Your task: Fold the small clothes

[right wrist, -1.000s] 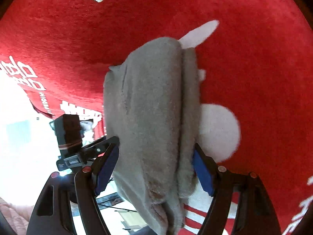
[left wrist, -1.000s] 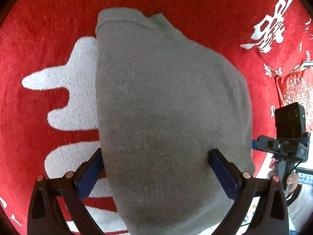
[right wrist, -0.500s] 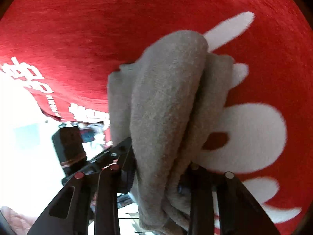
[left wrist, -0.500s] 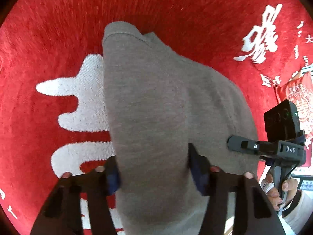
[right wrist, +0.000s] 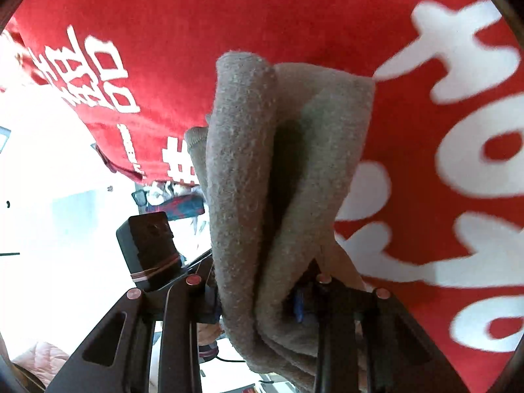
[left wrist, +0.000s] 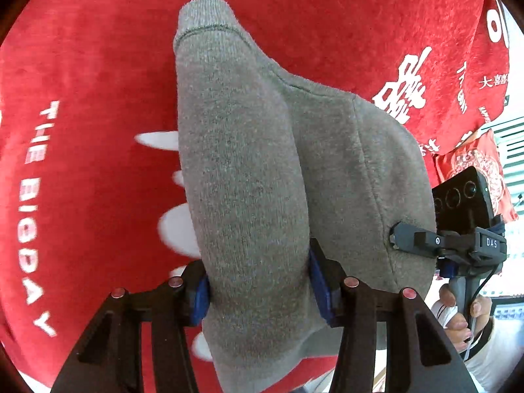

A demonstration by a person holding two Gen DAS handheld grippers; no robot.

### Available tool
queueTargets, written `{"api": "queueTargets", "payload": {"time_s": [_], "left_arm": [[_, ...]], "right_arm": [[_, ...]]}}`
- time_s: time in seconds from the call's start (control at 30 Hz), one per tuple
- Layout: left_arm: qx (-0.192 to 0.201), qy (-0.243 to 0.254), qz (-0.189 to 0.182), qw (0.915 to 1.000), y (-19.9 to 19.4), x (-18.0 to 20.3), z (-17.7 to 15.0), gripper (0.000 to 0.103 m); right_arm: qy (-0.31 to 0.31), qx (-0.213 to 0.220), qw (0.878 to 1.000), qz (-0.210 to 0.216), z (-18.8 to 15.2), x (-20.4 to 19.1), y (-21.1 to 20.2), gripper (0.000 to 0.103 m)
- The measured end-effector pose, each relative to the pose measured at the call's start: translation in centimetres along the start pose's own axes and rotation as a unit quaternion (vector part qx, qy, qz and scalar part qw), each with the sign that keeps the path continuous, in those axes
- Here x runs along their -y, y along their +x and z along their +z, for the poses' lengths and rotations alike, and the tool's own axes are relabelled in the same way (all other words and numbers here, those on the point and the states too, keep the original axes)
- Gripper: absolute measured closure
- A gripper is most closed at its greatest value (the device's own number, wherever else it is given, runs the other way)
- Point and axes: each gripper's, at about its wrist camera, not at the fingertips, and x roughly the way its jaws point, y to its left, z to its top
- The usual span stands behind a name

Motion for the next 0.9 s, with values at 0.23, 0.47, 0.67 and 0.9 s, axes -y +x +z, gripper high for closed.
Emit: {"api": "queueTargets", "payload": {"time_s": [0.23,0.47,0.67,0.9], "left_arm": [[-0.020,-0.009,0.062,0.9978,-0.3,-6.4,-2.7,0.050],[0.021,-0.048,0.090,0.9946,-2.1,-10.4,-3.8,0.050],[0.024,-0.051,0.121,0.9910,-2.8,-12.3,-3.5,0.050],[0.023,-0.034,0.140,0.9893,-0.1,-10.0,-2.5,0.050]], "right_arm": [[-0.017,-0.007,0.990,-0.137,0.6,1.1,6.2,0.066],[-0.061,0.048,0.948,-0.309,0.6,-0.2,2.6,0.058],[-0.016,0.045,0.978,-0.205,1.1,1.4,2.1,0.056],[-0.176,0.022,0.918,-0.354,-1.3,-4.1,5.8,0.095]]}}
